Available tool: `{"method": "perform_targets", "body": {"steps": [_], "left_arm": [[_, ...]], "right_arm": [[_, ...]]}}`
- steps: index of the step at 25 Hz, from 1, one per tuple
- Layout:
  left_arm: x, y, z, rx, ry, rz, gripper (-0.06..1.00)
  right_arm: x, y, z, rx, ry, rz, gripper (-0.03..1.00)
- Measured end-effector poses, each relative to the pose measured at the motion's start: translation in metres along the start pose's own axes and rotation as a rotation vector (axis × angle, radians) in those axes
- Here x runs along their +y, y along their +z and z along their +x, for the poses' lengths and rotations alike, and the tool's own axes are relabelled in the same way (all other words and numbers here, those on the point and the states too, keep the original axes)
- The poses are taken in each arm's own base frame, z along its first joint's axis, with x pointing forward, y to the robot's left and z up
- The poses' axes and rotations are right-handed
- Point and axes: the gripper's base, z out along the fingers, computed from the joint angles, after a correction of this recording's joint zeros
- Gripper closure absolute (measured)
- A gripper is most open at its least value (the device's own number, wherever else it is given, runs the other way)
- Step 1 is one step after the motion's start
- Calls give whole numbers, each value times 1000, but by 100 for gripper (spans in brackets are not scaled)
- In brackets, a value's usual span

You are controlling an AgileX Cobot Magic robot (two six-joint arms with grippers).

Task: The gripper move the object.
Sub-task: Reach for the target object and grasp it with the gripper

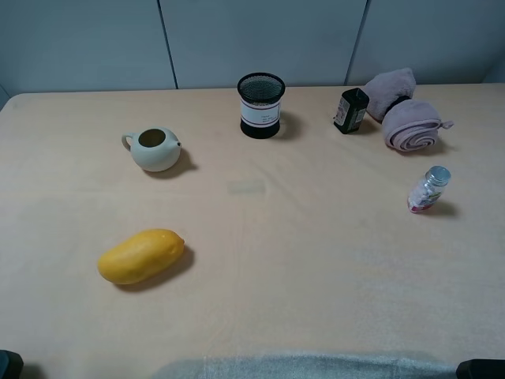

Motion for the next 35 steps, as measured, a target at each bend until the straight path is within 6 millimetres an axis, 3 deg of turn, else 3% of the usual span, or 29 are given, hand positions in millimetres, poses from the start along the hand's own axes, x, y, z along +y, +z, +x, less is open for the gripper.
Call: {"method": "perform_targets", "body": {"steps": [26,35], "left_arm": [[0,0,0,0,0,0,15],[0,0,0,0,0,0,15]], "right_arm": [[2,1,-1,9,13,-22,28],[3,24,-31,88,27,-29,28]]}}
